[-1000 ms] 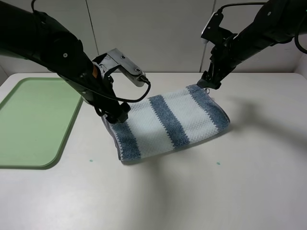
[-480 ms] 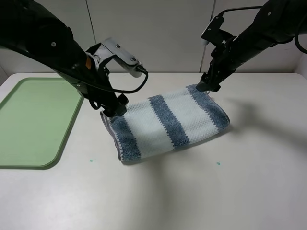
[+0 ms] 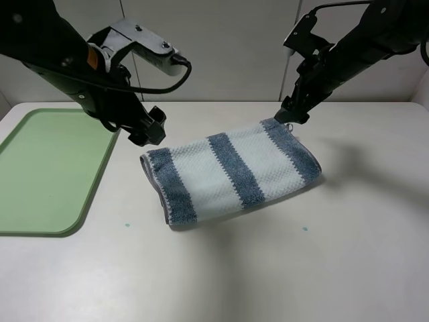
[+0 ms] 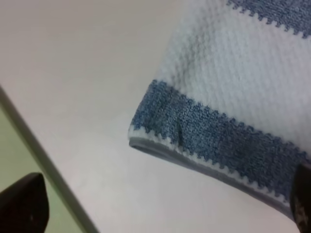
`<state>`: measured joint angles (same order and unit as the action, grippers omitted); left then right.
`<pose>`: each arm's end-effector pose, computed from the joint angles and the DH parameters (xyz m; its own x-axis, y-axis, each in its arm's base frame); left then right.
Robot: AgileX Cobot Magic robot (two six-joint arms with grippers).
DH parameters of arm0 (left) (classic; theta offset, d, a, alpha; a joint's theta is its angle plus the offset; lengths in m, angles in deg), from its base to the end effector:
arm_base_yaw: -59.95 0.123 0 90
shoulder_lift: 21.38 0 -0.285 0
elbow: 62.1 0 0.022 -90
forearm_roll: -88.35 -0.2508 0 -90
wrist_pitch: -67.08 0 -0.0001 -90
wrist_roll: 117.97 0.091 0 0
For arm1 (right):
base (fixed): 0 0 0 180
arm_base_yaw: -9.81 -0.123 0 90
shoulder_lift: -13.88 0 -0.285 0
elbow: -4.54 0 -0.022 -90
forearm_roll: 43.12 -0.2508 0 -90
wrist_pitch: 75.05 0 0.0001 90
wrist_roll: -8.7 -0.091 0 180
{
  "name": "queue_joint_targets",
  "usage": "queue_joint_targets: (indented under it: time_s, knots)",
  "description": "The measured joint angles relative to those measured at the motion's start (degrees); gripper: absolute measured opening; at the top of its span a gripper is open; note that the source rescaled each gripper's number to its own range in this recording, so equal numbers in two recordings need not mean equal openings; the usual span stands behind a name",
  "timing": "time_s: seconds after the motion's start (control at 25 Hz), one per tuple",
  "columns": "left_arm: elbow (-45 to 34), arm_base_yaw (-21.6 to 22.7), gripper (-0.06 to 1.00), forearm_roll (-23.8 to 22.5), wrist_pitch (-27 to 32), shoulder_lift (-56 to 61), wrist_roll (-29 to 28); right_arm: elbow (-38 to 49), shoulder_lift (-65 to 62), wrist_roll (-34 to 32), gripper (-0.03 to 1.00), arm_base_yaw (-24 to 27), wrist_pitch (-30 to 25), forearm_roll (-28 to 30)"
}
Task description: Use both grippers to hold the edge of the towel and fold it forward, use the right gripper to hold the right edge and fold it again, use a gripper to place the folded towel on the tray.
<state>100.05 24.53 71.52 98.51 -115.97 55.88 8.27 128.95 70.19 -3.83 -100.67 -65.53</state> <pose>0.2666 -0.1727 0.2600 -0.5698 0.5808 -0.5813 0.5871 0.7827 0.2065 0.3905 0.1102 0.2081 -0.3660 -0.7559 -0.5428 -0.7566 0.5813 -0.2994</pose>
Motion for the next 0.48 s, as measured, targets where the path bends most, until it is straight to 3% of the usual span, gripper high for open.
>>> queue_joint_targets:
  time_s: [0.48]
  knots:
    - [0.0, -1.4, 1.00, 0.7, 7.6, 13.7, -4.6, 0.0, -2.4, -2.9, 1.00, 0.0, -0.1, -0.1]
